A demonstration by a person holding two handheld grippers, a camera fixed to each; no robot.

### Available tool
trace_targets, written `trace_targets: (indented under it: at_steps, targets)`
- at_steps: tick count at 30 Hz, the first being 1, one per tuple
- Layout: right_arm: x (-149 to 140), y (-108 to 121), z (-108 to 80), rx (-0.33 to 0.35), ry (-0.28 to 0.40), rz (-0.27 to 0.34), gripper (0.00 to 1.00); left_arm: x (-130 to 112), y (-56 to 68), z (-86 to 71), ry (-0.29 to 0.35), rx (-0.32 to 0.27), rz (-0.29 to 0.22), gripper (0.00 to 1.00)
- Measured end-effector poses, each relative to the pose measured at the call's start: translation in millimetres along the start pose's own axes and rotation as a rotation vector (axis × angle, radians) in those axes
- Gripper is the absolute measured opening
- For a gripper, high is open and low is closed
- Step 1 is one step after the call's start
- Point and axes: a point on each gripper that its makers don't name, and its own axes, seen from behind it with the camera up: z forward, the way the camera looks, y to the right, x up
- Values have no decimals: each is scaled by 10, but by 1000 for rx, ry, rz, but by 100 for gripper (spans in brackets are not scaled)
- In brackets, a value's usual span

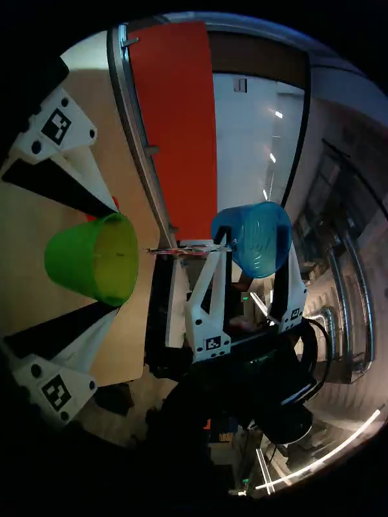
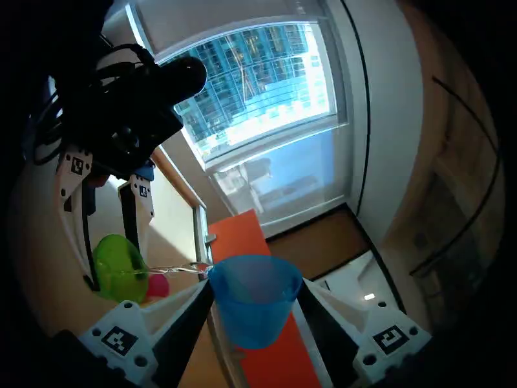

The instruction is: Pour water

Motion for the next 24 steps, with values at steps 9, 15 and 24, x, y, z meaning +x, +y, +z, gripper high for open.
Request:
trace_targets:
  at_steps: [9, 15, 24]
  targets:
    - [41, 45, 7, -12, 7, -40, 90, -23, -5, -20, -1, 1, 1, 87]
    - [48, 65, 18, -16, 7, -71, 90, -4, 3, -29, 0, 1, 4, 87]
    - [84, 105, 13, -24, 13, -116, 90, 12, 36, -39, 3, -1, 9, 87]
